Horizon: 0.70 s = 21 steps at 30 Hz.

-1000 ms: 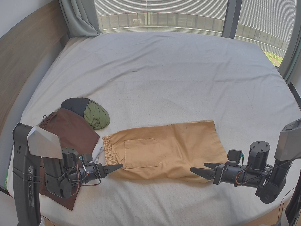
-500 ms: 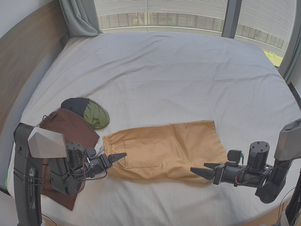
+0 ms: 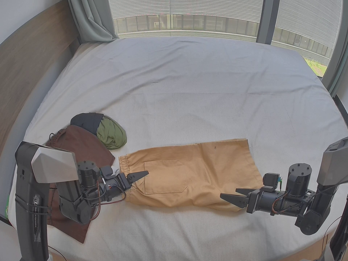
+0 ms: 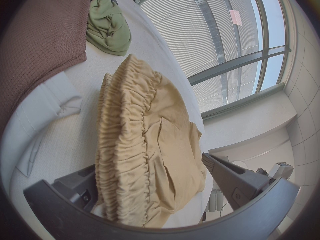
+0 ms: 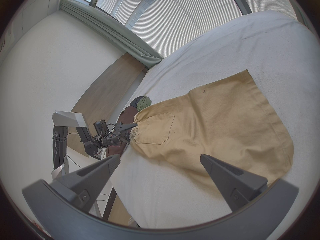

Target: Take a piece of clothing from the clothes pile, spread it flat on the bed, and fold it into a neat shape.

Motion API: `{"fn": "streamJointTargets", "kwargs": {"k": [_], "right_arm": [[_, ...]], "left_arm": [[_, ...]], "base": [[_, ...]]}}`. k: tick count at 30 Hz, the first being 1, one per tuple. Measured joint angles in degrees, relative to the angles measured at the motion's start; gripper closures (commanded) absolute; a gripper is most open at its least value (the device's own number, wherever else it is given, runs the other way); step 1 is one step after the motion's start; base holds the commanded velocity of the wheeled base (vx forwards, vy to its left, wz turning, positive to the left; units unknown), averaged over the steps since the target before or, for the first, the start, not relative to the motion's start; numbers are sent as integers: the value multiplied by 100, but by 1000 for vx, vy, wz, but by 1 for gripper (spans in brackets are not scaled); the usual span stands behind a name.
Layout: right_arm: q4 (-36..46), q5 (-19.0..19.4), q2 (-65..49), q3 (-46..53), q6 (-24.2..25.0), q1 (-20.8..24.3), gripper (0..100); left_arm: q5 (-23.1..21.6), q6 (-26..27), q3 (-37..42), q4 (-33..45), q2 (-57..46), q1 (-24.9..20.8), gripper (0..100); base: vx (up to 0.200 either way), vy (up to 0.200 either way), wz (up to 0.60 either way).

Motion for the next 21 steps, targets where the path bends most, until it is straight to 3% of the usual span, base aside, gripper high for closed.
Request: {"fn": "streamJointTargets", "kwargs": {"k": [19,20,21], "right_arm": [[0,0,20,2,-11,-5,0],[2,0,22,2,-9,-5,0],[0,0,24,0,-9,-5,0]], "left_arm": [[-7,28,2,-11,-5,41,0],[-9,28,2,-11,-5,41,100],[-9,30,2,-11,-5,43,100]], "base": [[0,0,0],[0,0,0],[0,0,0]]}}
